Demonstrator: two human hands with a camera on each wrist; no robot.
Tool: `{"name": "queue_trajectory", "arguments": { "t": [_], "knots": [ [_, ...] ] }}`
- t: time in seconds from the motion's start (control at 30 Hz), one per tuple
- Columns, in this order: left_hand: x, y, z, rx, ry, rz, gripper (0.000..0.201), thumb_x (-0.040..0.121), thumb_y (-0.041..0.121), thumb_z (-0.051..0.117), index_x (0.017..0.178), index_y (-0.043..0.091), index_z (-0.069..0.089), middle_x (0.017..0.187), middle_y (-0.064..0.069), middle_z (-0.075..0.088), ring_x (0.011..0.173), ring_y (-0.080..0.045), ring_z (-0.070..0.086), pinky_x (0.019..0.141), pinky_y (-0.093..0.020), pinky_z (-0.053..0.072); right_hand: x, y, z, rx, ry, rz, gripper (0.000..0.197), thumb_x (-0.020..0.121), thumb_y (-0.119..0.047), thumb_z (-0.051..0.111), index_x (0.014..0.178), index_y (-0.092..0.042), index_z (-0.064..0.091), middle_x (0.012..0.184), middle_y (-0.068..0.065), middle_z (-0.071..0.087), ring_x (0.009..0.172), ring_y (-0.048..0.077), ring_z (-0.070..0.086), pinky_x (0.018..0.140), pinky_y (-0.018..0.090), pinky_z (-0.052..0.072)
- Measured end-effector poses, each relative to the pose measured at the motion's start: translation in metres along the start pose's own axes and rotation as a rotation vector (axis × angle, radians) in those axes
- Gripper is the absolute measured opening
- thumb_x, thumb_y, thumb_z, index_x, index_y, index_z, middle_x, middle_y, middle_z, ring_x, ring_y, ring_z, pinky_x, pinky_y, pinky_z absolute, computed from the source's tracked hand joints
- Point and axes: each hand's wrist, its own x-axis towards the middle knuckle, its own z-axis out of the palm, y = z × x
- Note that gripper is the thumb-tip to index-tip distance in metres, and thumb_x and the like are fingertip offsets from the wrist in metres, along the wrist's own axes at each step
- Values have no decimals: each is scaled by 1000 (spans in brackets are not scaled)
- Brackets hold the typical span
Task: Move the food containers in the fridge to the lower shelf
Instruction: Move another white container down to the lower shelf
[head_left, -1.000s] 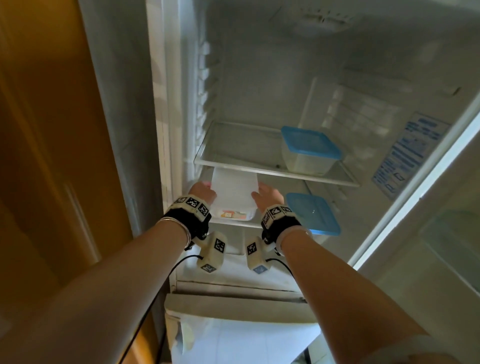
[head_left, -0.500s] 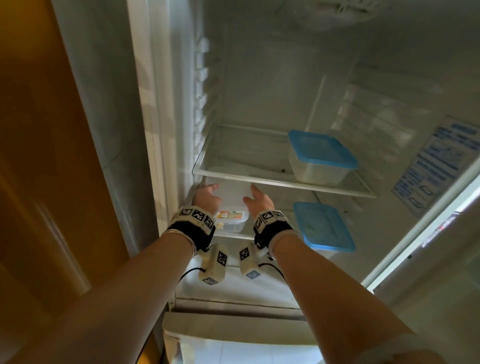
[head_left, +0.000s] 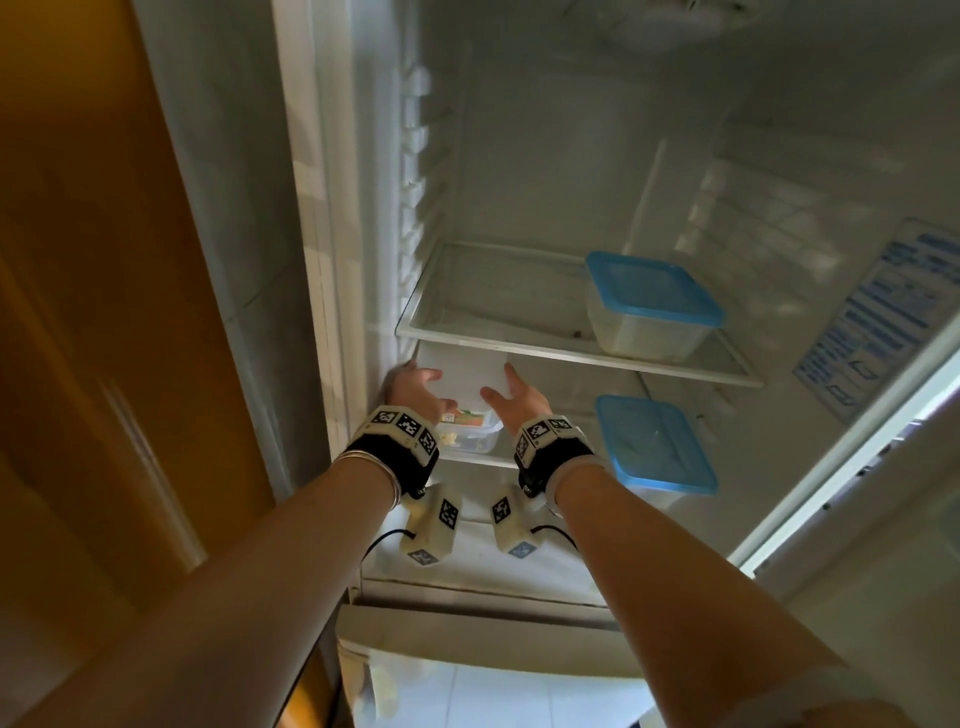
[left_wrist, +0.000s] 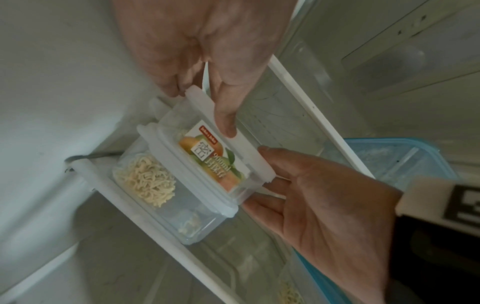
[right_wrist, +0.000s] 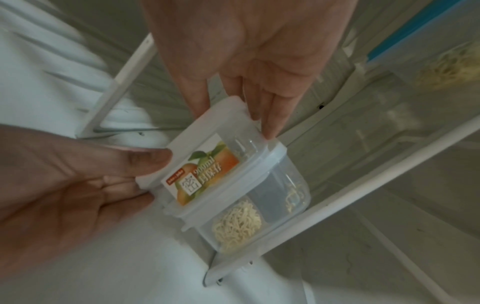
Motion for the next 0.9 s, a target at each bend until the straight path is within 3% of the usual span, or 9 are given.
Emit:
{"name": "queue_trajectory", "arguments": {
  "t": [0.07, 0.13, 0.17, 0.2, 0.27, 0.3, 0.6, 0.77, 0.9],
  "knots": [
    [2, 2, 0, -17, 18, -12, 48, 85, -2, 63, 131, 9, 54, 153, -4, 33, 131, -19, 48, 88, -3, 37, 0, -1, -1, -32, -11, -5, 68, 96, -43, 42, 152, -23, 8, 153, 8, 33, 137, 26, 38, 109, 33, 34],
    [3, 5, 1, -54, 13, -29, 47, 88, -8, 55, 134, 4, 51, 152, -4, 36, 127, -19, 52, 71, 6, 28, 0, -3, -2, -62, -21, -9, 69, 96, -43, 41, 152, -21, 7, 153, 9, 33, 137, 26, 39, 109, 33, 35],
    [3, 6, 1, -51, 12, -25, 47, 89, -8, 54, 135, 3, 49, 151, -5, 37, 128, -19, 50, 74, 8, 27, 1, -4, -2, -70, -24, -7, 69, 96, -43, 40, 152, -20, 6, 153, 9, 33, 137, 27, 39, 109, 33, 34],
    [3, 7, 1, -35, 25, -25, 47, 89, -5, 56, 135, 3, 50, 152, -5, 37, 131, -20, 48, 85, 3, 31, 2, -4, -2, -69, -26, -1, 69, 97, -43, 39, 152, -20, 5, 153, 10, 32, 137, 27, 38, 109, 34, 34],
    [4, 6, 0, 20, 57, -3, 45, 87, 2, 61, 132, 6, 53, 152, -6, 37, 136, -21, 42, 107, -15, 33, 4, -5, -1, -38, -31, 16, 67, 97, -42, 38, 152, -23, 4, 153, 11, 31, 138, 28, 37, 110, 36, 33],
    [4, 6, 0, 35, 58, 0, 45, 87, 4, 61, 131, 7, 54, 152, -6, 37, 137, -22, 40, 111, -20, 31, 5, -5, 0, -21, -34, 23, 67, 98, -41, 38, 152, -24, 3, 153, 11, 32, 138, 28, 37, 110, 36, 33],
    [3, 4, 0, 63, 44, -5, 44, 87, 7, 62, 131, 6, 55, 150, -6, 40, 137, -22, 41, 114, -23, 28, 6, -4, 2, -27, -41, 32, 64, 98, -40, 36, 152, -26, 3, 153, 11, 31, 137, 28, 39, 110, 37, 34],
    [-11, 14, -4, 132, 68, -14, 48, 91, 23, 57, 136, 8, 48, 148, -5, 43, 135, -19, 43, 112, -22, 28, -5, -3, 0, -90, -45, 20, 63, 100, -39, 31, 152, -19, 3, 159, 6, 18, 142, 29, 31, 113, 38, 29],
    [-25, 19, -4, 166, 9, -17, 50, 93, 27, 51, 140, 11, 44, 148, -5, 44, 135, -22, 42, 112, -27, 30, -20, 6, -9, -168, 4, -4, 59, 101, -34, 31, 151, -11, 10, 154, 11, 30, 137, 30, 38, 107, 37, 36]
  ]
}}
